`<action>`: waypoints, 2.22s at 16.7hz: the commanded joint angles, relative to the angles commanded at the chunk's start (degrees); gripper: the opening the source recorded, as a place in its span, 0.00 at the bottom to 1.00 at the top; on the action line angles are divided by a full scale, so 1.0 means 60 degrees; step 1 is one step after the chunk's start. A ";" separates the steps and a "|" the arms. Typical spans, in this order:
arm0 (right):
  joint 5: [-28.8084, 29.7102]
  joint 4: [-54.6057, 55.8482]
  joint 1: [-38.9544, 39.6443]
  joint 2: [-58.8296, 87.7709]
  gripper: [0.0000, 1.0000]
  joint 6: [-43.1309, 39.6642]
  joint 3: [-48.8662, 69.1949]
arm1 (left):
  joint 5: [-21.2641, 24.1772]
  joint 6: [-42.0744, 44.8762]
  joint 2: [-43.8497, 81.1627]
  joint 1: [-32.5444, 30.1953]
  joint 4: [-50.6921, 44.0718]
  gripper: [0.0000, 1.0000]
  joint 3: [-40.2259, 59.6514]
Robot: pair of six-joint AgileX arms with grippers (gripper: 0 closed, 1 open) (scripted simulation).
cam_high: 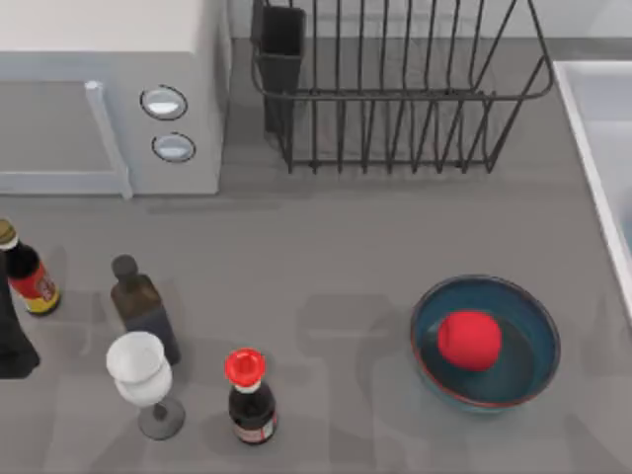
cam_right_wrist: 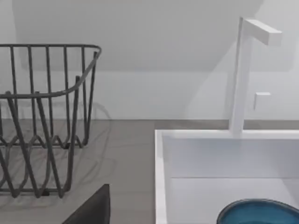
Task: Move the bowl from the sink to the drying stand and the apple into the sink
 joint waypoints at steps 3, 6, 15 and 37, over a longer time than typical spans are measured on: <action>-0.0003 -0.0060 -0.0019 0.0087 1.00 -0.0022 0.0083 | 0.0000 0.0000 0.0000 0.0000 0.0000 1.00 0.0000; -0.0023 -0.0570 -0.0195 0.0921 1.00 -0.0228 0.0889 | 0.0000 0.0000 0.0000 0.0000 0.0000 1.00 0.0000; 0.0048 -0.3625 -0.1202 0.8018 1.00 -0.1591 0.7404 | 0.0000 0.0000 0.0000 0.0000 0.0000 1.00 0.0000; -0.0237 -1.1744 -0.3627 2.4414 1.00 -0.3428 2.2163 | 0.0000 0.0000 0.0000 0.0000 0.0000 1.00 0.0000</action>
